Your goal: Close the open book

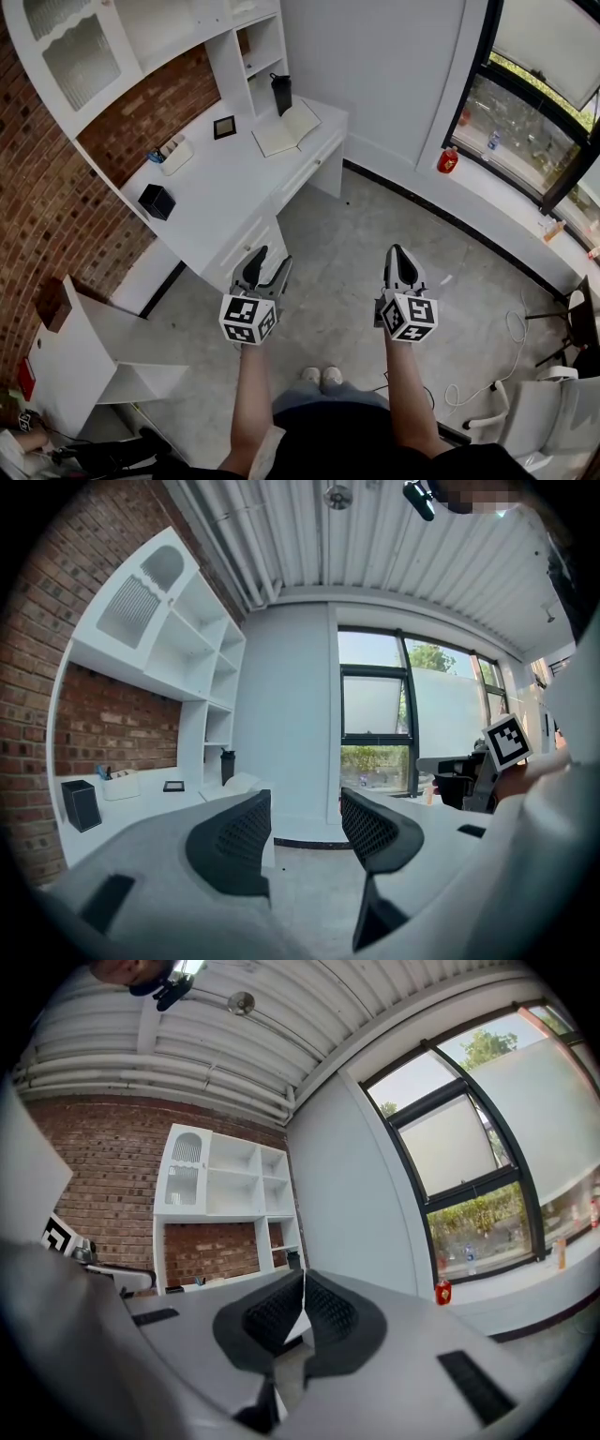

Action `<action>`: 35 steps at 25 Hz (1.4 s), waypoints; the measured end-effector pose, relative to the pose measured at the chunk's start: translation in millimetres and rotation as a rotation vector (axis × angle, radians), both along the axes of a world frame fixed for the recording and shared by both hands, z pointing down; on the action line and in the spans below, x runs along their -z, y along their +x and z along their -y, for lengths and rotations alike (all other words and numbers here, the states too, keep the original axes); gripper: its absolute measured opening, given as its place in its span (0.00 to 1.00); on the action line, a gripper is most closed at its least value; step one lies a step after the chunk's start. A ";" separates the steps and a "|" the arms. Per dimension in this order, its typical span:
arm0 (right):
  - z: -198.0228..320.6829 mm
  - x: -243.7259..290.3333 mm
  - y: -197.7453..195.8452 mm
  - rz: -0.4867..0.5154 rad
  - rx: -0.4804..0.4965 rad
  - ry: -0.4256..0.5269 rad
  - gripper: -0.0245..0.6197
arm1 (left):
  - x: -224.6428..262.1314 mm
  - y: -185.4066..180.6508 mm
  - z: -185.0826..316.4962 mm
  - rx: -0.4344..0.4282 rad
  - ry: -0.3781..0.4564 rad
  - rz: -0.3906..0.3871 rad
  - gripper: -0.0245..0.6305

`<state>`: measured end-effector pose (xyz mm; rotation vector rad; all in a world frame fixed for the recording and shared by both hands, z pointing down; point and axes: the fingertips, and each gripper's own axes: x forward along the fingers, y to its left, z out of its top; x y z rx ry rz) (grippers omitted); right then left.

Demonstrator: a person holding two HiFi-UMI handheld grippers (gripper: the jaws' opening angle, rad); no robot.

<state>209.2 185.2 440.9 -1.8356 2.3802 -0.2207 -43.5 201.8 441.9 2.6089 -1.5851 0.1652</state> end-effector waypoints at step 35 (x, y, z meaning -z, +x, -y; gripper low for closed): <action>148.5 12.5 18.5 -0.021 0.024 0.054 0.04 | 10.8 16.8 146.1 0.005 0.075 -0.030 0.35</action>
